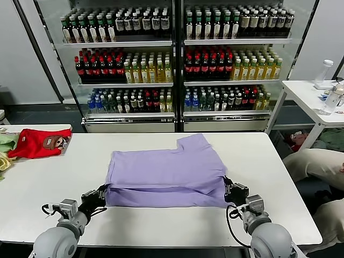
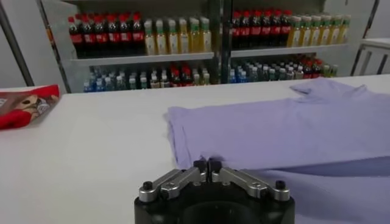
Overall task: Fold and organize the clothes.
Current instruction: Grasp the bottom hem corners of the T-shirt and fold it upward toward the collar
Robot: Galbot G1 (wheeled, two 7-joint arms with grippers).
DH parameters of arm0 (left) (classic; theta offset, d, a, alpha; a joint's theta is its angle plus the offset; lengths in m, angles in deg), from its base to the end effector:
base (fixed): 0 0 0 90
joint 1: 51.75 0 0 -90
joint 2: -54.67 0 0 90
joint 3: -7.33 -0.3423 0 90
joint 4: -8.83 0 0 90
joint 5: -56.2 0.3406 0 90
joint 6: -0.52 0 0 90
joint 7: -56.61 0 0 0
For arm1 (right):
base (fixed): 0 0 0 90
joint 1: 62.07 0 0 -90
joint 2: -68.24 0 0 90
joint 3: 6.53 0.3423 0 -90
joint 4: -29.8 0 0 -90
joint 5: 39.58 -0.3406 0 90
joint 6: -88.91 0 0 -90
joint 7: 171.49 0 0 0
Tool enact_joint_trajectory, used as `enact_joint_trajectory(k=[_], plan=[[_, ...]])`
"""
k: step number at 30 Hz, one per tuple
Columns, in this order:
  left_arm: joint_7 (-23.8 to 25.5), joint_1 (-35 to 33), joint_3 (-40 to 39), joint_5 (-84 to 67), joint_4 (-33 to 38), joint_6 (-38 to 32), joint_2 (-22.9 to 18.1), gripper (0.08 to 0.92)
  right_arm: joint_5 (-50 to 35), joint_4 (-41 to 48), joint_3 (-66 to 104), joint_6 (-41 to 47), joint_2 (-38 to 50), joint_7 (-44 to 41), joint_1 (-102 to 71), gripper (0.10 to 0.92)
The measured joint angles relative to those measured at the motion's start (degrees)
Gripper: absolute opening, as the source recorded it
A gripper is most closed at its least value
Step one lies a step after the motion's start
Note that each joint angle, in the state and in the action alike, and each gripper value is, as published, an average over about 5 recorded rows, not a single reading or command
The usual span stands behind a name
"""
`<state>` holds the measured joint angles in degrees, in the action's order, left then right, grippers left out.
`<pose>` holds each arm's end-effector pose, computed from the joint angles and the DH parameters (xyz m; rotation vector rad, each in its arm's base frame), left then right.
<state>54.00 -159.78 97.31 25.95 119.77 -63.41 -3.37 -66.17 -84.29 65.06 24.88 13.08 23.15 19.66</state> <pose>0.2445 0.1167 -0.2765 -0.1950 -2.6808 -0.0726 0.2599 -0.0355 -0.2631 0.3058 -2.7483 0.2723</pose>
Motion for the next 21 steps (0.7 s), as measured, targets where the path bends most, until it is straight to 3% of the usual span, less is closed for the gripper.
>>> enact_joint_trajectory(k=[9, 16, 21], plan=[[-0.16, 2.13, 0.09, 1.74, -2.36, 0.19, -0.53, 0.526, -0.89, 3.83, -2.44, 1.94, -2.32, 1.34, 4.54, 0.449], [-1.66, -0.04, 1.95, 0.06, -0.90, 1.33, 0.10, 0.733, -2.53, 1.14, 0.17, 3.46, -0.80, 1.55, 2.12, 0.649], [-2.88, -3.41, 2.84, -3.11, 2.69, 2.69, -0.24, 0.814, -3.49, -2.36, 3.24, 4.19, 0.07, 1.52, -2.65, 0.784]])
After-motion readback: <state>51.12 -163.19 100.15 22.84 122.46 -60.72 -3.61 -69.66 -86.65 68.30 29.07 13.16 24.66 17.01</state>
